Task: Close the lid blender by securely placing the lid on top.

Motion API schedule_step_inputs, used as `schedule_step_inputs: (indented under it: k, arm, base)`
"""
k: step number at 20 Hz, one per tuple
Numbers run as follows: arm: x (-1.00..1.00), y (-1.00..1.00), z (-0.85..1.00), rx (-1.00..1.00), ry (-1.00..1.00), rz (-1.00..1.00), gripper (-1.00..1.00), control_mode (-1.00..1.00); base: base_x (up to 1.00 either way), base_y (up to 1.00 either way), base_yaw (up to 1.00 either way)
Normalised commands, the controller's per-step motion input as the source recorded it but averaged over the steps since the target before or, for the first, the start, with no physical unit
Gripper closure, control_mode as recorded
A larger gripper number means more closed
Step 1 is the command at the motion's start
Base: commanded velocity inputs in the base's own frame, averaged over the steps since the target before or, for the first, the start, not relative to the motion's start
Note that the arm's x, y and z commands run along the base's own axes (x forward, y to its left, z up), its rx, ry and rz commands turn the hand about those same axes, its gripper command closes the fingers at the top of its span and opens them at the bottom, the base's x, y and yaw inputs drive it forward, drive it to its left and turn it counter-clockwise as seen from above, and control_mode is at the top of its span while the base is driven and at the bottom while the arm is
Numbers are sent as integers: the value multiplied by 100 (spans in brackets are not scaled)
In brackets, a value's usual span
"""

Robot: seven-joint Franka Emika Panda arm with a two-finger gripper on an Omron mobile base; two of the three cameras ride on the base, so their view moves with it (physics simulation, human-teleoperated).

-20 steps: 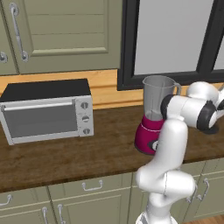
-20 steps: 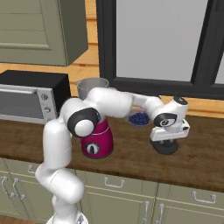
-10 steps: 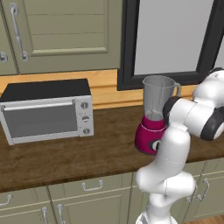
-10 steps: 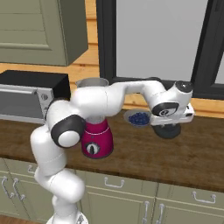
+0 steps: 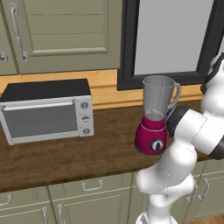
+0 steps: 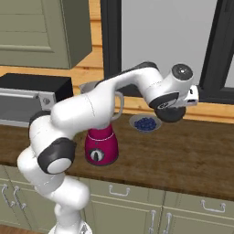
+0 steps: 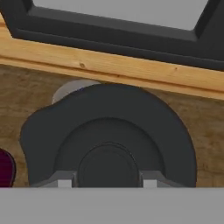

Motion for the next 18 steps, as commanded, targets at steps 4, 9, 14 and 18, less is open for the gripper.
schedule_step_inputs:
  k: [4,9,14,18]
  arm:
    - [0,72,100,-1,-11,-18,100,-100]
    - [0,95,100,0,0,-18,100,-100]
    - [4,99,90,0,13,-9,100,-100]
    - [4,43,26,5,24,4,100,-100]
  base:
    - [0,0,0]
    - [0,0,0]
    - [0,0,0]
    - [0,0,0]
